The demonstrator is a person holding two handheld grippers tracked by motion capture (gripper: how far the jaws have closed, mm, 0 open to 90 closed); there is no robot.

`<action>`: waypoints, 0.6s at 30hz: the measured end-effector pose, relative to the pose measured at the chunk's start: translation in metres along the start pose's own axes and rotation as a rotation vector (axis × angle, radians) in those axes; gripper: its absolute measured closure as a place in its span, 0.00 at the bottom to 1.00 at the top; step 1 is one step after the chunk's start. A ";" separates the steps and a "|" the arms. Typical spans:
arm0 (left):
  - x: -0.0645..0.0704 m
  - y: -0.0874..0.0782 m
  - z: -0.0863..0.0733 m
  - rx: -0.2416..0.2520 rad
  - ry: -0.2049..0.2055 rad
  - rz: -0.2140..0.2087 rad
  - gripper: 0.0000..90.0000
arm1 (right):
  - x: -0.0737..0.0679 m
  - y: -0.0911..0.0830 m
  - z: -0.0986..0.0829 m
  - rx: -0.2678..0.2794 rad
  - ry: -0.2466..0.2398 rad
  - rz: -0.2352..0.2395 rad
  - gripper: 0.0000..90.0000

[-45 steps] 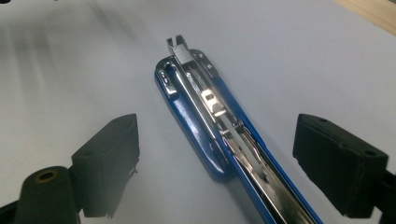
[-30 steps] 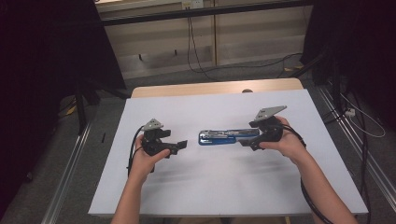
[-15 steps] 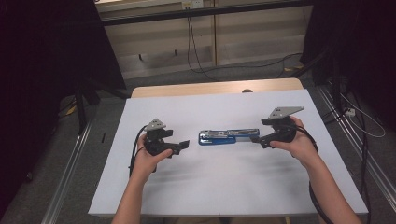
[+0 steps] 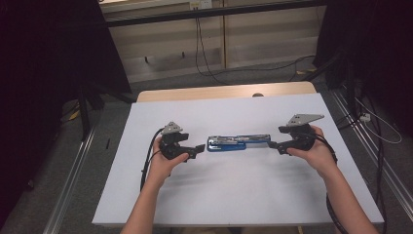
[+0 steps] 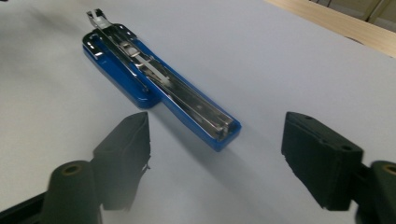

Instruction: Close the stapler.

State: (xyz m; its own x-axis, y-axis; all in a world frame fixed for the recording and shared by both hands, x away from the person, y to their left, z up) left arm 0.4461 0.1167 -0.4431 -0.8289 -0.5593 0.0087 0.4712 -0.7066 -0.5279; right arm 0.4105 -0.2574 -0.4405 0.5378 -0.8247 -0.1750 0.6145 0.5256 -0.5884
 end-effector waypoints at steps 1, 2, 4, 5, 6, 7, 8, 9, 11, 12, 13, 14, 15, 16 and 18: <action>-0.001 0.001 0.001 0.005 -0.001 0.005 0.15 | 0.001 -0.001 -0.001 0.002 0.003 -0.009 0.33; -0.002 0.001 0.001 0.009 -0.006 0.010 0.16 | 0.002 -0.002 -0.001 0.009 0.006 -0.015 0.37; -0.003 0.003 0.002 0.017 -0.024 0.023 0.19 | 0.004 -0.004 -0.002 0.024 0.024 -0.020 0.44; -0.003 0.003 0.002 0.021 -0.029 0.024 0.21 | 0.005 -0.006 -0.002 0.032 0.026 -0.025 0.47; -0.004 0.004 0.002 0.019 -0.027 0.024 0.23 | 0.006 -0.007 -0.002 0.039 0.025 -0.031 0.51; -0.004 0.005 0.002 0.019 -0.022 0.028 0.24 | 0.007 -0.008 -0.002 0.044 0.030 -0.036 0.54; -0.004 0.005 0.003 0.017 -0.020 0.031 0.26 | 0.008 -0.010 -0.003 0.050 0.034 -0.042 0.58; -0.003 0.006 0.003 0.015 -0.013 0.032 0.29 | 0.008 -0.010 -0.003 0.055 0.034 -0.047 0.62; -0.001 0.007 0.004 0.013 -0.011 0.021 0.37 | 0.010 -0.011 -0.005 0.055 0.039 -0.053 0.71; 0.000 0.008 0.004 0.005 -0.002 0.029 0.41 | 0.011 -0.011 -0.005 0.056 0.041 -0.057 0.74; 0.001 0.009 0.004 0.004 -0.001 0.030 0.47 | 0.012 -0.011 -0.006 0.057 0.042 -0.065 0.77; 0.002 0.010 0.003 0.002 0.003 0.027 0.56 | 0.012 -0.010 -0.007 0.054 0.049 -0.068 0.80; 0.003 0.012 0.003 0.006 0.004 0.027 0.60 | 0.013 -0.009 -0.008 0.053 0.050 -0.069 0.84; 0.004 0.013 0.003 0.004 0.011 0.020 0.64 | 0.013 -0.008 -0.009 0.054 0.054 -0.072 0.87; 0.006 0.016 0.003 -0.003 0.016 0.009 0.72 | 0.015 -0.005 -0.012 0.042 0.060 -0.090 0.91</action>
State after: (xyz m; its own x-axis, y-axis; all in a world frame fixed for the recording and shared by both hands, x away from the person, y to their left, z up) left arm 0.4493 0.1004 -0.4492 -0.8292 -0.5588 -0.0095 0.4778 -0.7000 -0.5307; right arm 0.4086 -0.2745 -0.4492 0.4447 -0.8793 -0.1706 0.6832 0.4562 -0.5703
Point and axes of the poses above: each handheld gripper's, and its own axes: y roughly forward along the jaws, z roughly out of its top, x roughly to its right, the point moved 3 cm from there along y, roughly forward along the jaws, and after that the axes turned 12 degrees about y, right-handed, at the moved point
